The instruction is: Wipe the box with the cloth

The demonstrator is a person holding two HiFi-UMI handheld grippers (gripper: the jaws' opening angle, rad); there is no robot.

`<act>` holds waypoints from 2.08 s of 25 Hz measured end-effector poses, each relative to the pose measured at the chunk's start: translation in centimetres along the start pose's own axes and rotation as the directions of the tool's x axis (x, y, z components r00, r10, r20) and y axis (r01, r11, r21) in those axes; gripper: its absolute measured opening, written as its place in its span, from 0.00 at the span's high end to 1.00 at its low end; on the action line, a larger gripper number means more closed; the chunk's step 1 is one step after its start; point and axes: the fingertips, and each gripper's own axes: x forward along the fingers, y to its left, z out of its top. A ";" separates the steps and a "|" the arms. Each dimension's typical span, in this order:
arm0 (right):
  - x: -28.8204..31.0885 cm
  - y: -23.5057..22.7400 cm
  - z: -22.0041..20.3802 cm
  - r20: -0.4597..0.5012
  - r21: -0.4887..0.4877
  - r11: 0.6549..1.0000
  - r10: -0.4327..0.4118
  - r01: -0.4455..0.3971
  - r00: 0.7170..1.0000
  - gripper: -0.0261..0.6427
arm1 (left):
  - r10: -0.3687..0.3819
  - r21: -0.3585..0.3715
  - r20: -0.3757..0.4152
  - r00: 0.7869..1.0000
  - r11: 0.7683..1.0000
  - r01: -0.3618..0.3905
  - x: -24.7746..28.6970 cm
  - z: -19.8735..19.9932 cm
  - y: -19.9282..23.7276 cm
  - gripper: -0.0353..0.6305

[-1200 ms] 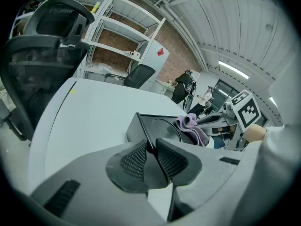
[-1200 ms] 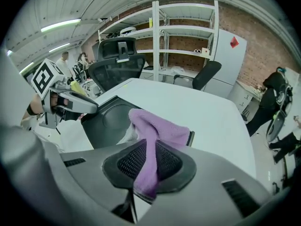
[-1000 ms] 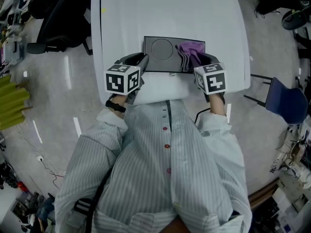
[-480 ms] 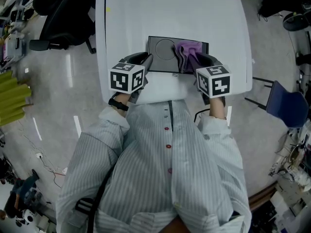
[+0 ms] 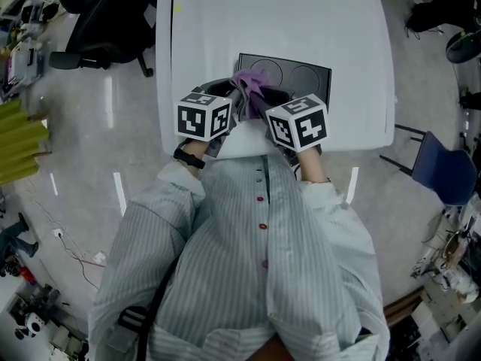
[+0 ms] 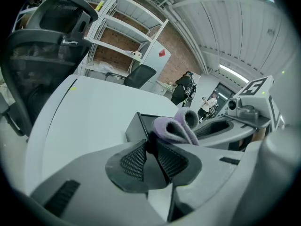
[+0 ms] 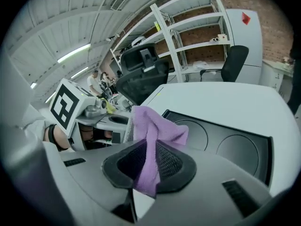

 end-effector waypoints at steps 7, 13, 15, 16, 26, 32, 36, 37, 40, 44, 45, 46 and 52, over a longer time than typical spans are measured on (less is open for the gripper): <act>1.6 0.8 -1.2 -0.060 -0.024 0.999 -0.026 0.024 0.998 0.88 | -0.008 -0.005 0.004 1.000 1.000 0.008 -0.4 -0.1 0.4 0.84; 1.3 0.5 -1.6 -0.067 -0.079 0.995 -0.062 0.057 0.996 0.88 | 0.000 0.015 0.011 1.000 1.000 0.000 -0.3 -0.1 0.1 0.84; 1.1 0.3 -1.7 -0.067 -0.081 0.995 -0.069 0.063 0.995 0.88 | 0.003 0.026 0.006 1.000 1.000 -0.003 -0.3 -0.1 0.0 0.84; 1.0 0.2 -1.8 -0.067 -0.080 0.995 -0.072 0.066 0.995 0.88 | 0.003 0.027 0.004 1.000 1.000 -0.003 -0.3 -0.1 0.0 0.84; -1.5 -2.4 -3.2 -0.057 -0.029 0.994 -0.106 0.105 0.993 0.88 | 0.006 0.029 0.006 1.000 1.000 -0.006 -0.4 -0.2 -0.2 0.84; -3.9 -5.0 -4.5 -0.049 0.016 0.989 -0.149 0.150 0.988 0.88 | 0.015 0.030 0.010 1.000 0.999 -0.015 -0.3 -0.1 -0.3 0.84; -5.5 -6.8 -5.5 -0.050 0.050 0.981 -0.186 0.188 0.981 0.88 | 0.019 0.030 0.013 1.000 0.999 -0.019 -0.3 -0.1 -0.3 0.84; -5.9 -7.3 -5.8 -0.053 0.056 0.978 -0.197 0.200 0.979 0.88 | 0.020 0.031 0.013 1.000 0.999 -0.020 -0.3 -0.1 -0.3 0.84; -7.0 -8.6 -6.4 -0.057 0.071 0.971 -0.226 0.229 0.973 0.88 | 0.023 0.031 0.013 1.000 0.999 -0.024 -0.3 -0.2 -0.2 0.84; -8.1 -9.9 -7.0 -0.055 0.095 0.960 -0.258 0.262 0.965 0.88 | 0.028 0.033 0.013 1.000 0.999 -0.028 -0.3 -0.1 -0.1 0.84; -8.3 -10.2 -7.1 -0.053 0.101 0.959 -0.261 0.265 0.964 0.88 | 0.029 0.033 0.013 1.000 0.999 -0.029 -0.3 -0.1 -0.1 0.84; -8.4 -10.3 -7.2 -0.051 0.104 0.958 -0.263 0.267 0.964 0.88 | 0.030 0.033 0.012 0.999 0.999 -0.030 -0.3 -0.1 -0.1 0.84; -9.2 -10.6 -7.3 -0.043 0.100 0.954 -0.279 0.282 0.959 0.88 | 0.038 0.033 0.010 0.999 0.999 -0.039 -0.2 -0.1 -0.2 0.84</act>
